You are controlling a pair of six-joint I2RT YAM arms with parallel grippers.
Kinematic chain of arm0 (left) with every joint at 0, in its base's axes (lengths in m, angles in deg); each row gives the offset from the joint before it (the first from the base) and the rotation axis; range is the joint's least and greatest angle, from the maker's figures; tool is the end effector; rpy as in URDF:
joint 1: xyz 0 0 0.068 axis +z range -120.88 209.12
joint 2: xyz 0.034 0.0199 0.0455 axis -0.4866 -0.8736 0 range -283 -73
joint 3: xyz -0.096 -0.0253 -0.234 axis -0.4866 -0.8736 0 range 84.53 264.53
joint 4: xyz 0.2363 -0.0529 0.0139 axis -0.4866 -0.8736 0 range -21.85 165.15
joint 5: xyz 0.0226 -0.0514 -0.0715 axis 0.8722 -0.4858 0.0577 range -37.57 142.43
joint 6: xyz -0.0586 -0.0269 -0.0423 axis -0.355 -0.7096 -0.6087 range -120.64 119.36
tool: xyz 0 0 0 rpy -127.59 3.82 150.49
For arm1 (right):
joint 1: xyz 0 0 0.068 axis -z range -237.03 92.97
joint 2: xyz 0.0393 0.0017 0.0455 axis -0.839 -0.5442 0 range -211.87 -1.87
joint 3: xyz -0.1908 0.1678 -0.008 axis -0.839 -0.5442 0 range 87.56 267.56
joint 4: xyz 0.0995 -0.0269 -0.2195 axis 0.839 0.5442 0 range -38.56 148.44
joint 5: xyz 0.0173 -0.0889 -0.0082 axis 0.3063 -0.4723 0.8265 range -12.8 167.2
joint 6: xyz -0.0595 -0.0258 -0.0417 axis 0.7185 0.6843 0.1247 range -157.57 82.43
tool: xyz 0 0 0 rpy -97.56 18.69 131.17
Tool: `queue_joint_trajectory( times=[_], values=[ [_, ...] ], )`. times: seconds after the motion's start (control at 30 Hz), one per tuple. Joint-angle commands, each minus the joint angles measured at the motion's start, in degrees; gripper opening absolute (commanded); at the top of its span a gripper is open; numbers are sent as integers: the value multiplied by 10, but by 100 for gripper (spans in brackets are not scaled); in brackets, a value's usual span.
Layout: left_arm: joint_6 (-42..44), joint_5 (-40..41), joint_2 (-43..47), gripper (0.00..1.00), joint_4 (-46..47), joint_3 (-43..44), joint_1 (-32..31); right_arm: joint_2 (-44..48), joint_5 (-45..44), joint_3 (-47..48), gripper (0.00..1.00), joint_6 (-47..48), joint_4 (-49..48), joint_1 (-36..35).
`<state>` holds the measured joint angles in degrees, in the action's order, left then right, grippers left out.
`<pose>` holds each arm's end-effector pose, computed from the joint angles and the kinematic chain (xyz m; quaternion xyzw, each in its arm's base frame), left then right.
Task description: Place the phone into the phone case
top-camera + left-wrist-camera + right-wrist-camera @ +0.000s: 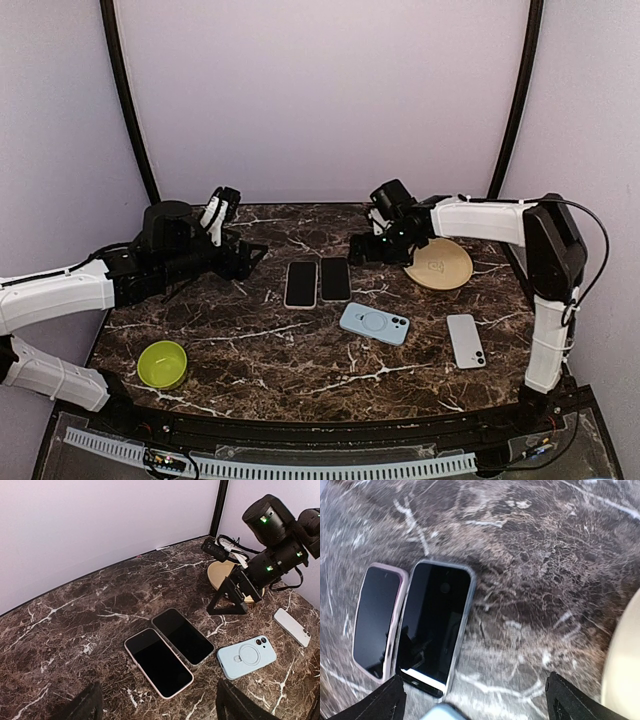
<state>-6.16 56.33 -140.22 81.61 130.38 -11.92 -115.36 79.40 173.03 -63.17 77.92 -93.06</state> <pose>0.2226 -0.1878 0.2773 0.2220 0.7610 -0.2159 0.5700 0.3422 0.2522 0.1717 -0.0923 0.9478 0.1718 0.2524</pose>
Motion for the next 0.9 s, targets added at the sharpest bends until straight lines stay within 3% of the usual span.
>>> queue_joint_trajectory(
  times=[0.0, 0.17, 0.33, 0.57, 0.87],
  values=[
    [6, -4, 0, 79, -4, 17, 2, 33, -39, -9, 99, 102, 106, -30],
    [6, -10, -7, 79, -7, 19, 2, 44, -17, -46, 98, 203, 143, -84],
    [7, -17, -9, 79, -11, 21, 2, 40, 6, -63, 98, 273, 174, -93],
    [11, -23, -11, 79, -12, 22, 2, 22, 27, -83, 99, 288, 206, -99],
    [13, -34, -13, 79, -13, 23, 2, -2, -20, -107, 98, 285, 212, -105]
  ],
)
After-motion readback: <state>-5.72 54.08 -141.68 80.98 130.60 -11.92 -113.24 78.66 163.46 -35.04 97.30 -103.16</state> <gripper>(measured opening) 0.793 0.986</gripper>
